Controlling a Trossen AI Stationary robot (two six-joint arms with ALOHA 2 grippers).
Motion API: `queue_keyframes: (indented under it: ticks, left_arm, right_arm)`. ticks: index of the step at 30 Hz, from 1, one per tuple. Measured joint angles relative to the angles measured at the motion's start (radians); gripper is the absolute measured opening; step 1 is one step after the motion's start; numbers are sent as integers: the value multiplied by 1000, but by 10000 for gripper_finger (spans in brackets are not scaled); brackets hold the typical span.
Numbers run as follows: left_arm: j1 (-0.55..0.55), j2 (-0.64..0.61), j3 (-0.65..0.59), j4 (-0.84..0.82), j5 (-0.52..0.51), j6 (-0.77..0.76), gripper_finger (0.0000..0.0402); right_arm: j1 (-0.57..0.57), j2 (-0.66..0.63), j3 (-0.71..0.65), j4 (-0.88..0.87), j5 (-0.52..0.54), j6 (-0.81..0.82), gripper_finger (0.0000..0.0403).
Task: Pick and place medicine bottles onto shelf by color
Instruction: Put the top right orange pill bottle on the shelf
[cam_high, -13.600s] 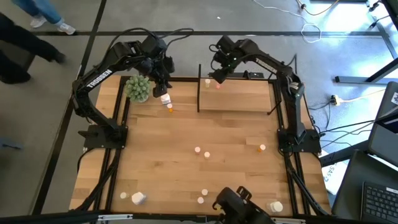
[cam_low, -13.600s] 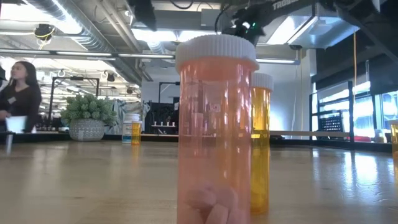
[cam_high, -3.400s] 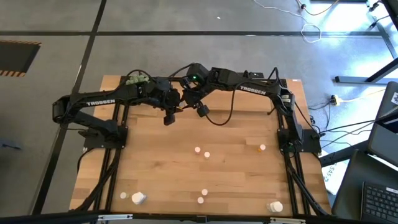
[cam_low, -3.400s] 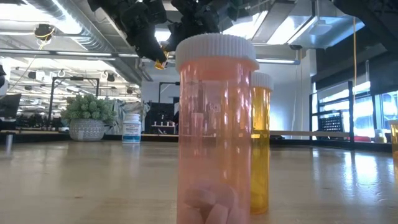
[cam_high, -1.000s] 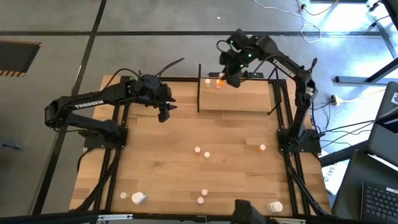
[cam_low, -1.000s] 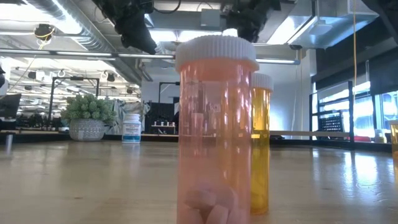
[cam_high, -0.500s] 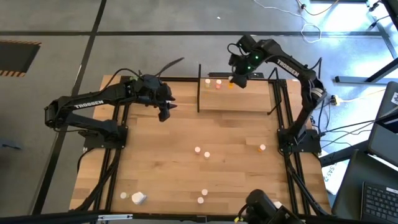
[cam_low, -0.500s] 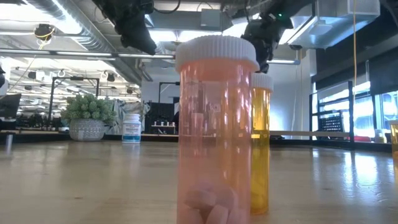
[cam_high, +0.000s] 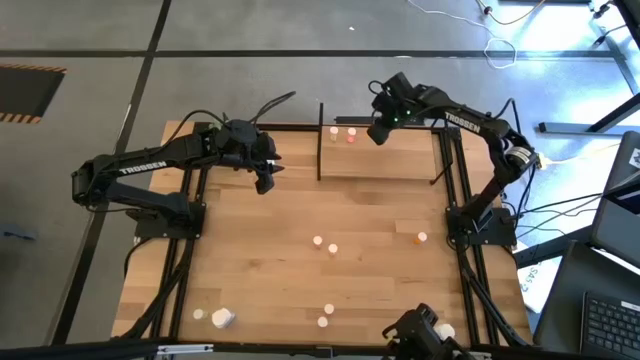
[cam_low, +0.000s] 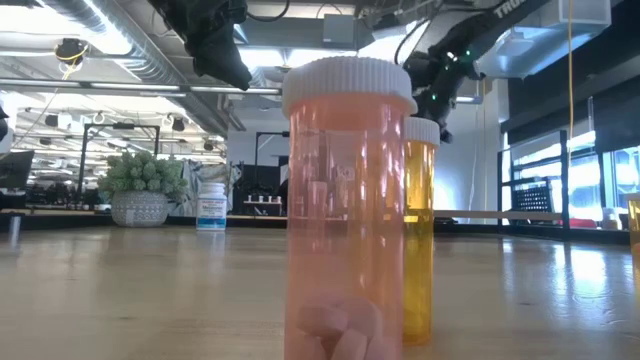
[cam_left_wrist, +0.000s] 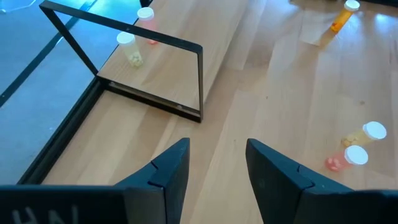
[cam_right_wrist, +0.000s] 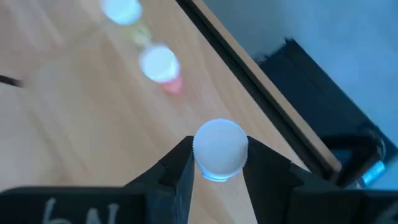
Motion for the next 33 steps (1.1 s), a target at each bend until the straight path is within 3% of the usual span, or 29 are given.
queue_keyframes:
  ticks: [5, 33]
  left_arm:
    - [0, 0, 0, 3, 0, 0, 151]
    - [0, 0, 0, 3, 0, -5, 151]
  right_arm:
    - [0, 2, -51, 45, 89, 18, 123]
    - [76, 2, -148, 199, 151, 27, 123]
